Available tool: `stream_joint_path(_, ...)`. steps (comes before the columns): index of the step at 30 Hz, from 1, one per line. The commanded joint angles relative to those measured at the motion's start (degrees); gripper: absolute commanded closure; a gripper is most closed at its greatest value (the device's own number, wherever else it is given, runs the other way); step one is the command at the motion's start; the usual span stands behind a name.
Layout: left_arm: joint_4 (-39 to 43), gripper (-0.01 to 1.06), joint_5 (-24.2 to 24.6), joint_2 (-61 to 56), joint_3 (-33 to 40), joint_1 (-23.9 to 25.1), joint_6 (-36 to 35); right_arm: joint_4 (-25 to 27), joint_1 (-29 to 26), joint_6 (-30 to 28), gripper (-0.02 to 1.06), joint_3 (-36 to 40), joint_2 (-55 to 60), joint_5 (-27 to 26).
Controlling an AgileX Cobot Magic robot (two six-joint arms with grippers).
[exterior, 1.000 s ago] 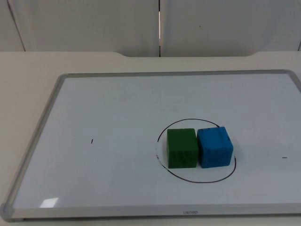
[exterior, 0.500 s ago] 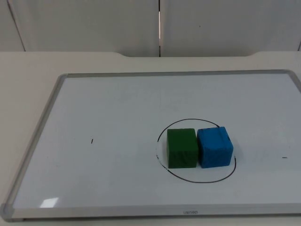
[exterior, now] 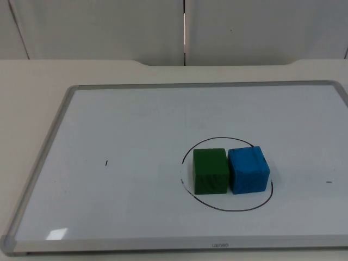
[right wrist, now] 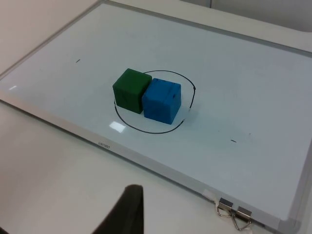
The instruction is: Push the two cubes into the marked area.
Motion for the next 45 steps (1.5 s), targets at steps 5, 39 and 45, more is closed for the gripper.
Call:
stream_joint_path(5, 0.3, 0.00, -0.1, -0.3, 0.2, 0.0, -0.1, 0.0, 0.3, 0.0, -0.01, 0.0, -0.2, -0.3)
stream_joint_path(39, 0.4, 0.00, -0.1, -0.3, 0.2, 0.0, -0.1, 0.1, -17.9, 0.0, -0.01, 0.0, -0.2, -0.3)
stream_joint_path(45, 0.4, 0.00, -0.1, -0.3, 0.2, 0.0, -0.1, 0.1, -22.8, 0.0, -0.01, 0.0, -0.2, -0.3)
